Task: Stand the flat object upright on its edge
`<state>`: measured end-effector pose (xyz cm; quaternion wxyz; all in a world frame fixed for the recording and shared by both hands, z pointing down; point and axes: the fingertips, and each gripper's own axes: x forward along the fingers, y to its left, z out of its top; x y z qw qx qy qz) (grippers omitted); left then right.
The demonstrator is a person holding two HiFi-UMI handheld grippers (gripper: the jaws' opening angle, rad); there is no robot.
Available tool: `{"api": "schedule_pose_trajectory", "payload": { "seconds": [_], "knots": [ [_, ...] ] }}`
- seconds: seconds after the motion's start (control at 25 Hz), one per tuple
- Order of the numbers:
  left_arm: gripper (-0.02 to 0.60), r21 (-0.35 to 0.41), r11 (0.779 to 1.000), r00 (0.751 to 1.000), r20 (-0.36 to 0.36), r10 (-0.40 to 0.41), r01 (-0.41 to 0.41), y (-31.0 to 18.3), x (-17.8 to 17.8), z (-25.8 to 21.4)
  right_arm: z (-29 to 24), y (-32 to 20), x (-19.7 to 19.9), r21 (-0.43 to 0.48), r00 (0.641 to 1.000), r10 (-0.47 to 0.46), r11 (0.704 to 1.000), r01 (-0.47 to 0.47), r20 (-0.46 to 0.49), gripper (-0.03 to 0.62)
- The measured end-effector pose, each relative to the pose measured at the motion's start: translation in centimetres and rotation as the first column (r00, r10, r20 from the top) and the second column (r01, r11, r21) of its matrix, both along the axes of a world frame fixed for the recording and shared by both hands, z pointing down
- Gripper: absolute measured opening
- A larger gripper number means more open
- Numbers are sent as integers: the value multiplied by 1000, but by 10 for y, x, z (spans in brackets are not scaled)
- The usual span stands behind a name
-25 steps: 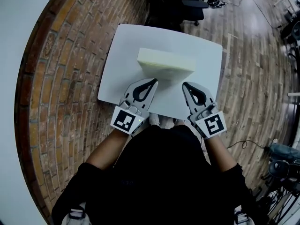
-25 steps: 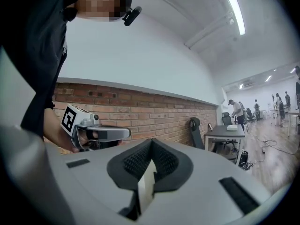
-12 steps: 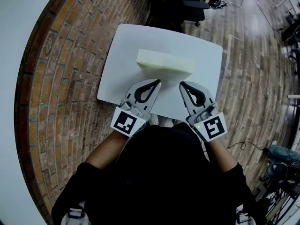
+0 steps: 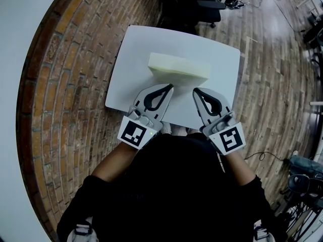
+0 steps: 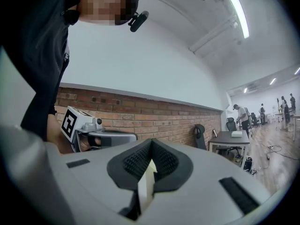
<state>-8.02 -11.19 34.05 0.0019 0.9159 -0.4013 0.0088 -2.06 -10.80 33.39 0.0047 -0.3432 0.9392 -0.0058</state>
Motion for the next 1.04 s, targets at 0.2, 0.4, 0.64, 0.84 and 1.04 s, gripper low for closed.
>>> {"api": "schedule_pose_trajectory", "payload": {
  "seconds": [0.2, 0.4, 0.64, 0.84, 1.04],
  "knots": [
    [19, 0, 1000, 1000, 0, 8, -8, 1, -1, 0, 0, 1, -3, -1, 1000, 8, 1000, -8, 0, 6],
    [20, 4, 1000, 1000, 5, 7, -7, 3, -2, 1, 3, 2, -4, -12, 1000, 16, 1000, -16, 1, 6],
    [20, 1, 1000, 1000, 2, 3, -3, 3, -3, 3, 5, 4, -4, -18, 1000, 18, 1000, -18, 4, 6],
    [20, 2, 1000, 1000, 3, -2, 2, 4, -3, 4, 6, 5, -3, -14, 1000, 17, 1000, -17, -1, 6],
    [20, 8, 1000, 1000, 6, -5, 5, 5, -3, 4, 5, 5, -1, -14, 1000, 19, 1000, -19, -1, 6]
  ]
}}
